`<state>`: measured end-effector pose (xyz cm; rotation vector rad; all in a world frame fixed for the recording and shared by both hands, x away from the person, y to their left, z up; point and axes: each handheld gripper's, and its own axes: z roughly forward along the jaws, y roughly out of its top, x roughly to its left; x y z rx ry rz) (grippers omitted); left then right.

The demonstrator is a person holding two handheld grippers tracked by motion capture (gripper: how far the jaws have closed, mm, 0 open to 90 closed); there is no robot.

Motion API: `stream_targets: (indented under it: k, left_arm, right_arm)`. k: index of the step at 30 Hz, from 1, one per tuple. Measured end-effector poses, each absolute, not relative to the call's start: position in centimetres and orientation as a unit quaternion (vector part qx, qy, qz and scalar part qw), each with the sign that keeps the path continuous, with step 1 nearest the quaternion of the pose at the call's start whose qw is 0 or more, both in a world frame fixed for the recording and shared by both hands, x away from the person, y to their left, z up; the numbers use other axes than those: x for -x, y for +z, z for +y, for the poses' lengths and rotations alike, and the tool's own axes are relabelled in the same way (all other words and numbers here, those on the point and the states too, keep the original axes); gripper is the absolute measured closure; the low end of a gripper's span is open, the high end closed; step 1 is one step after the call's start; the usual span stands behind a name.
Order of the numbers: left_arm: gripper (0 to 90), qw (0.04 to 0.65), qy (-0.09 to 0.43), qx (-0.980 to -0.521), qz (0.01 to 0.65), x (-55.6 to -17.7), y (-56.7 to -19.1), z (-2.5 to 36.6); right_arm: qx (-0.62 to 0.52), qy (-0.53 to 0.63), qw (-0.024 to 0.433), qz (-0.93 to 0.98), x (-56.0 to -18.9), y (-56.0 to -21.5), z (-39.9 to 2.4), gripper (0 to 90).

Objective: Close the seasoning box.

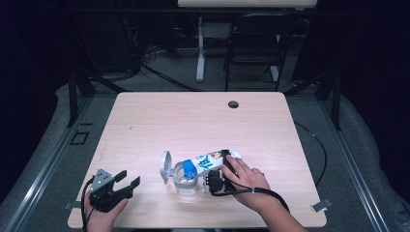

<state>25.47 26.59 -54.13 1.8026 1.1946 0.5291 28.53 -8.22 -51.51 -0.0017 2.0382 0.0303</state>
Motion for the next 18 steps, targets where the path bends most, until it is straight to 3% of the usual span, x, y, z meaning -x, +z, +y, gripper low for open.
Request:
stream_targets:
  k: [18]
  left_arm:
    - [40.4, 0.447, 0.213, -0.724, 0.481, -25.39, -54.2, 26.66]
  right_arm:
    - [0.019, -0.007, 0.536, 0.844, -28.36, -51.23, -7.83, 44.8]
